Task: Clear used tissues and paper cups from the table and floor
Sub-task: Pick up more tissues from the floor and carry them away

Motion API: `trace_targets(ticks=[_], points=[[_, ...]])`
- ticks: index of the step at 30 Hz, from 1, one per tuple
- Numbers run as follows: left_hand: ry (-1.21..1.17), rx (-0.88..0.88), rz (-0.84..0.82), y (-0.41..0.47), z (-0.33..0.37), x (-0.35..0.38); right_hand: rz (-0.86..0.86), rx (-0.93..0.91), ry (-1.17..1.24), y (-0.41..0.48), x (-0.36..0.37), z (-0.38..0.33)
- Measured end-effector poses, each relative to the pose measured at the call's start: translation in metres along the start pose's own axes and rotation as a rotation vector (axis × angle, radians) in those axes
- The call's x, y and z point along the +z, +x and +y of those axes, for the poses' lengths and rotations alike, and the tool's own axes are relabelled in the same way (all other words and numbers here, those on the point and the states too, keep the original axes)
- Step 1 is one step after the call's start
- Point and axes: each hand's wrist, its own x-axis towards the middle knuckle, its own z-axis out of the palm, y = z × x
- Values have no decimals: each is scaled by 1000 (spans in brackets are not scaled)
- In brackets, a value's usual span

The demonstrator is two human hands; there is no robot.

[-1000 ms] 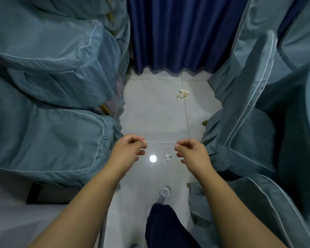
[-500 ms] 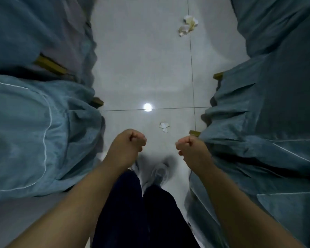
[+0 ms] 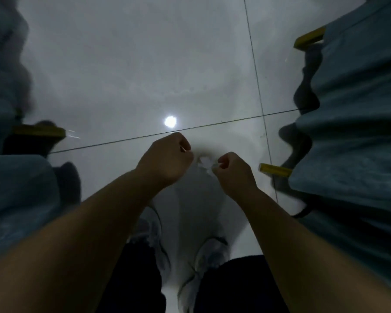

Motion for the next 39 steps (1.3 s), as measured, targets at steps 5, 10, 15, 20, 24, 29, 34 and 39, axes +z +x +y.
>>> trace_targets(ticks=[5, 10, 15, 20, 24, 29, 34, 39], points=[[405, 163, 21, 75, -20, 10, 18, -32, -236, 62, 53, 16], [440, 204, -2, 102, -25, 18, 32, -40, -359, 79, 78, 27], [356, 233, 9, 87, -21, 12, 29, -3, -249, 66, 69, 21], [235, 175, -3, 42, -12, -14, 91, 38, -180, 29, 31, -11], [145, 138, -39, -4, 7, -52, 156, 27, -218, -11, -9, -47], [112, 118, -36, -48, 42, -116, 147, 7, -279, -63, -61, -100], [119, 126, -35, -78, 90, -189, 172, -7, -137, -104, -122, -170], [172, 136, -18, -65, 140, -242, 248, -109, -46, -97, -178, -223]])
